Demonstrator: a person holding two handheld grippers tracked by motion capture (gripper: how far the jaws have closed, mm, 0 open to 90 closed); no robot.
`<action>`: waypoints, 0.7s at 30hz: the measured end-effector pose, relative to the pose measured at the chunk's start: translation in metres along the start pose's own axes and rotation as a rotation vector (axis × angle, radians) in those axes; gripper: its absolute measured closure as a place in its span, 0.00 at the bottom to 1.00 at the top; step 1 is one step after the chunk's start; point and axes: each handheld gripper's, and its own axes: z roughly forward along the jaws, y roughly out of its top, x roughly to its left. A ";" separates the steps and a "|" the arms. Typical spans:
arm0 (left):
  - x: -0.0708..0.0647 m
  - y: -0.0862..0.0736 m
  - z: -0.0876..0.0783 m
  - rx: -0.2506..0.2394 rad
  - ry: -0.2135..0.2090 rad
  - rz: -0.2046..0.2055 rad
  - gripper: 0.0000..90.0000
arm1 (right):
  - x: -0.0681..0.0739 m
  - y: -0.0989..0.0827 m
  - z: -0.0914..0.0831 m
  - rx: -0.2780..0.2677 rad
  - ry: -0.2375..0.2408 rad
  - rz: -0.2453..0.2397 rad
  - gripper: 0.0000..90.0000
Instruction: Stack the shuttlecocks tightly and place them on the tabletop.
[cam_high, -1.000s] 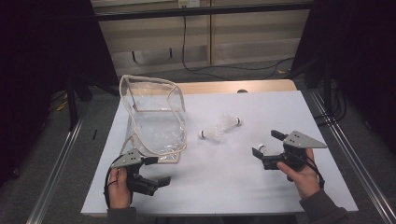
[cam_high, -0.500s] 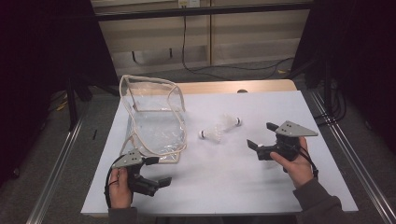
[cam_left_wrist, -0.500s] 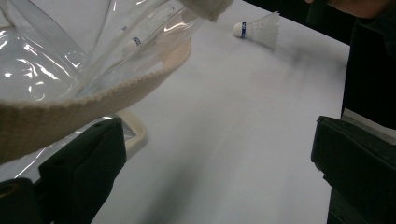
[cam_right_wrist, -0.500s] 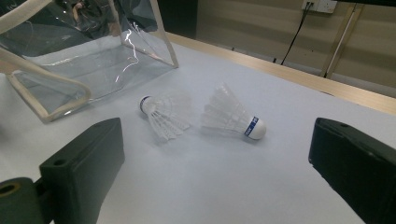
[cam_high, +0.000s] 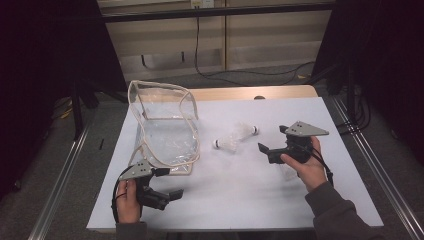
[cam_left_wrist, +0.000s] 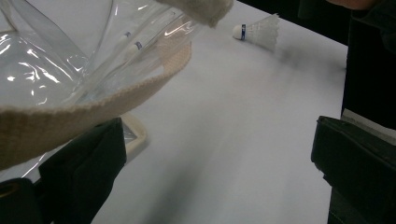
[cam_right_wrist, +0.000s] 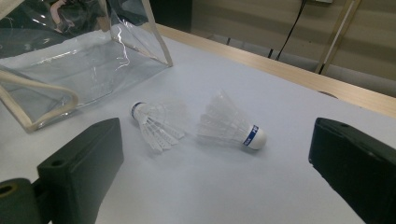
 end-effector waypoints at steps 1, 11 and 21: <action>0.000 0.000 0.000 0.003 0.002 0.001 0.04 | 0.000 0.001 0.001 0.004 0.001 0.001 0.03; 0.000 0.000 0.000 -0.006 -0.002 0.002 0.04 | 0.001 0.011 0.017 0.037 -0.012 0.007 0.03; 0.000 0.001 0.000 0.005 0.001 0.009 0.04 | 0.002 0.023 0.030 0.058 -0.027 -0.009 0.03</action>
